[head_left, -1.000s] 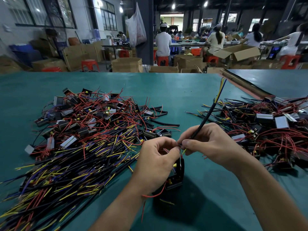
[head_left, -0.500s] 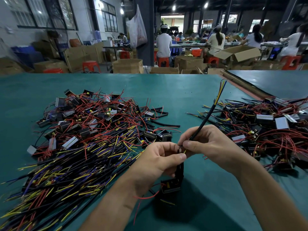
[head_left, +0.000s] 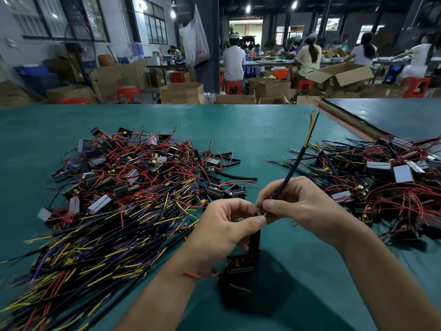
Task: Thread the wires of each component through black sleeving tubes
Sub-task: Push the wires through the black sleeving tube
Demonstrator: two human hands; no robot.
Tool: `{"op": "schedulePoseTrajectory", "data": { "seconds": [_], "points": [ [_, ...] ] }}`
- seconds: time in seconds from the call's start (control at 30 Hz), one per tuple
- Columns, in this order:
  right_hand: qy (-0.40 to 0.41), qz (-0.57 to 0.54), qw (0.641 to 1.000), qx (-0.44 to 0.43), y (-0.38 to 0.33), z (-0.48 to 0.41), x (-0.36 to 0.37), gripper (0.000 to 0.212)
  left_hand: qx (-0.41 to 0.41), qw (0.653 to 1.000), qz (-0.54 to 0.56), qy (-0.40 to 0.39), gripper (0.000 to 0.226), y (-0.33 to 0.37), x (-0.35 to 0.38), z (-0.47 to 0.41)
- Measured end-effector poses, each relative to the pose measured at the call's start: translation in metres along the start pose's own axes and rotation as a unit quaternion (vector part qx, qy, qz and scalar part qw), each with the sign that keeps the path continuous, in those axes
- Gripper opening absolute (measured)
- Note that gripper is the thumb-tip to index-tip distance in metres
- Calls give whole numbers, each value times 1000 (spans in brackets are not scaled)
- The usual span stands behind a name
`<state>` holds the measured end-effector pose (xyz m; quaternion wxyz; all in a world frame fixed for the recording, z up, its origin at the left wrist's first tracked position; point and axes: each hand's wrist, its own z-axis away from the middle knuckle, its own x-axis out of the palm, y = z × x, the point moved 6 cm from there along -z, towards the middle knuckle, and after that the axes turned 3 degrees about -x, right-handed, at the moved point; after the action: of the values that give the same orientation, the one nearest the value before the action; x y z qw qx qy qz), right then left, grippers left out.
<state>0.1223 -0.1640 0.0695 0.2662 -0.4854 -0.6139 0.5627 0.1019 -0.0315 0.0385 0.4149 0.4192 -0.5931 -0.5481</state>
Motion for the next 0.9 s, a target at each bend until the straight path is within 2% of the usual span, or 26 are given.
{"op": "schedulePoseTrajectory", "data": {
  "seconds": [0.23, 0.43, 0.57, 0.63, 0.77, 0.9],
  "points": [
    [4, 3, 1000, 2, 2, 0, -1, 18, -8, 1000, 4, -9, 16, 0, -2, -1],
    [-7, 13, 1000, -14, 0, 0, 0, 32, -38, 999, 35, -4, 16, -5, -7, -2],
    [-24, 11, 999, -23, -3, 1, 2, 24, -66, 993, 89, -30, 15, -11, -3, -2],
    [-23, 12, 999, -22, -3, 1, 2, 28, -67, 992, 108, -20, 20, -12, -2, -3],
    [-6, 26, 1000, -11, 0, 0, -1, 28, -21, 998, 41, 49, 7, -8, -8, -4],
    [2, 27, 1000, -3, 3, -1, -1, 17, 42, 995, -36, 89, 14, 1, -9, -2]
  ]
}}
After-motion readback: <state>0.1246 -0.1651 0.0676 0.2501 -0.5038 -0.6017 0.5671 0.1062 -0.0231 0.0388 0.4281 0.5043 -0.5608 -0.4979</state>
